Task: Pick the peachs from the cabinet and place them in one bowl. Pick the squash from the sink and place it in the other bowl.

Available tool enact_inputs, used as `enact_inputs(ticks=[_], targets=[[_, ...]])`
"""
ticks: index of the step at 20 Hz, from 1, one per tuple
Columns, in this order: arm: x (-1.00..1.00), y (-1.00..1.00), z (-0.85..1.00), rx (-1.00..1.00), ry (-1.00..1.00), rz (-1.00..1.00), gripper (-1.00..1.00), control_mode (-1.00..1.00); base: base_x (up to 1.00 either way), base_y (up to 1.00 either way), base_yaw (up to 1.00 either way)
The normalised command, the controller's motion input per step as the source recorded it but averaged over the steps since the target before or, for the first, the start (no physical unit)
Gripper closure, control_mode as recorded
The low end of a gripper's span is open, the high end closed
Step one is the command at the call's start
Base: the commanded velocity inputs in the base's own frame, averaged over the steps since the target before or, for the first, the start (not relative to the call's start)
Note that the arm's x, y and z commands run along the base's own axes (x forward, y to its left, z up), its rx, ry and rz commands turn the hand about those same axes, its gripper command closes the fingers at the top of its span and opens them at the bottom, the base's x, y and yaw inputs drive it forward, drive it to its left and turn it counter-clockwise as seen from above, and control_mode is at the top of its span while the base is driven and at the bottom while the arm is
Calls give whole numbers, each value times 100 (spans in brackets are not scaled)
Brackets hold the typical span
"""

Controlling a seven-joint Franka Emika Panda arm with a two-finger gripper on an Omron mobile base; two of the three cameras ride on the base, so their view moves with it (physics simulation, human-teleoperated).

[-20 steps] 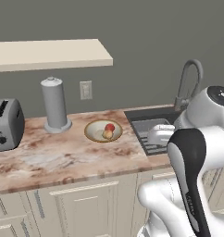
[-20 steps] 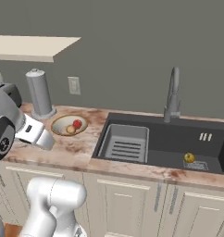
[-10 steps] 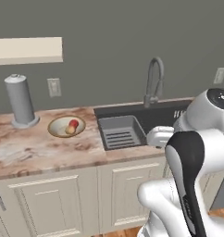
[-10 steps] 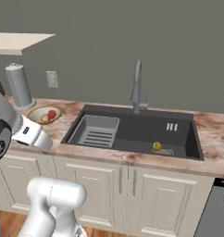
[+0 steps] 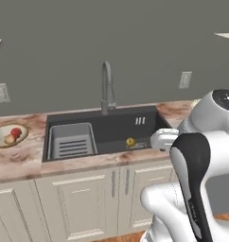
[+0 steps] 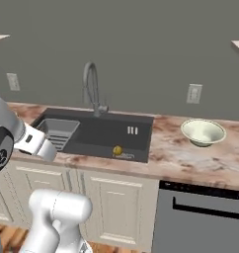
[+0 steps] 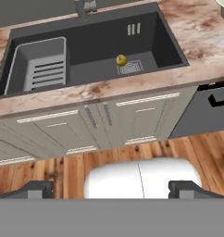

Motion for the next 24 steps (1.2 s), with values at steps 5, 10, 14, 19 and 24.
enact_inputs(ticks=[5, 10, 14, 19, 24], targets=[[0, 0, 0, 0, 0, 0, -100, 100, 24, -99, 0], [0, 0, 0, 0, 0, 0, -100, 100, 60, -49, 0], [0, 0, 0, 0, 0, 0, -100, 100, 99, 0, 0], [0, 0, 0, 0, 0, 0, -100, 100, 100, 0, 0], [0, 0, 0, 0, 0, 0, -100, 100, 41, -5, 1]])
